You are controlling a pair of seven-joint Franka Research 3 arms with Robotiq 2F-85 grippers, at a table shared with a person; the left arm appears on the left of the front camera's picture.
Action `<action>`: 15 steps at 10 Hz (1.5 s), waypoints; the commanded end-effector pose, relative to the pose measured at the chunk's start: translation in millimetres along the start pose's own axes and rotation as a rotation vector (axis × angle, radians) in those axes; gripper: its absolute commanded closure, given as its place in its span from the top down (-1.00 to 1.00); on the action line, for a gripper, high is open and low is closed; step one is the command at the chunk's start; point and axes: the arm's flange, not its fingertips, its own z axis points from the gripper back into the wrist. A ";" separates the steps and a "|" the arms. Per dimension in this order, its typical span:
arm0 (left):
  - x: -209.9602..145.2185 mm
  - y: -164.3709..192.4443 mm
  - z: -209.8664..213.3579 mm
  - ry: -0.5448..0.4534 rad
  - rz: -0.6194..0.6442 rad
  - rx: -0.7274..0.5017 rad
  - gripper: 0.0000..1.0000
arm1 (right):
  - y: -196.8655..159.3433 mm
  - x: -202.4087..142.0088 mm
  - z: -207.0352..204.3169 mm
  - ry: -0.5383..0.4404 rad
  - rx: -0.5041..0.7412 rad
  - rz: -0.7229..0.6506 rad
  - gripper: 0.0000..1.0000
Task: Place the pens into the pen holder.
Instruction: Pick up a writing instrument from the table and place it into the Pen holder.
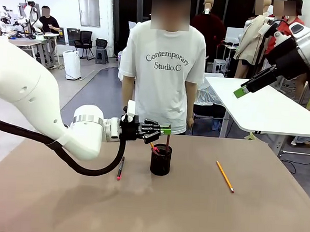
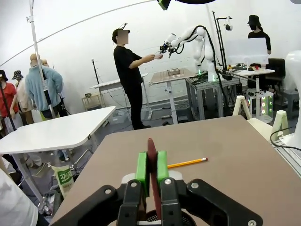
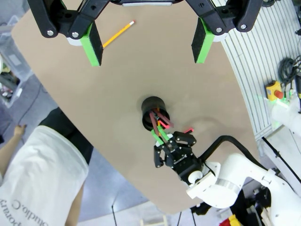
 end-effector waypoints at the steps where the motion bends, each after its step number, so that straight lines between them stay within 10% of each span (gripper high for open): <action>1: 4.6 4.1 -2.5 -0.030 0.005 0.018 -0.08 | -0.2 0.5 0.4 -0.009 0.008 0.004 1.00; 4: 9.9 2.5 1.2 -0.037 0.001 0.017 1.00 | -0.2 0.5 0.4 -0.009 0.008 0.004 1.00; 15: 8.7 3.0 -1.2 -0.020 -0.011 -0.004 1.00 | -0.2 0.5 0.4 -0.009 0.008 0.004 1.00</action>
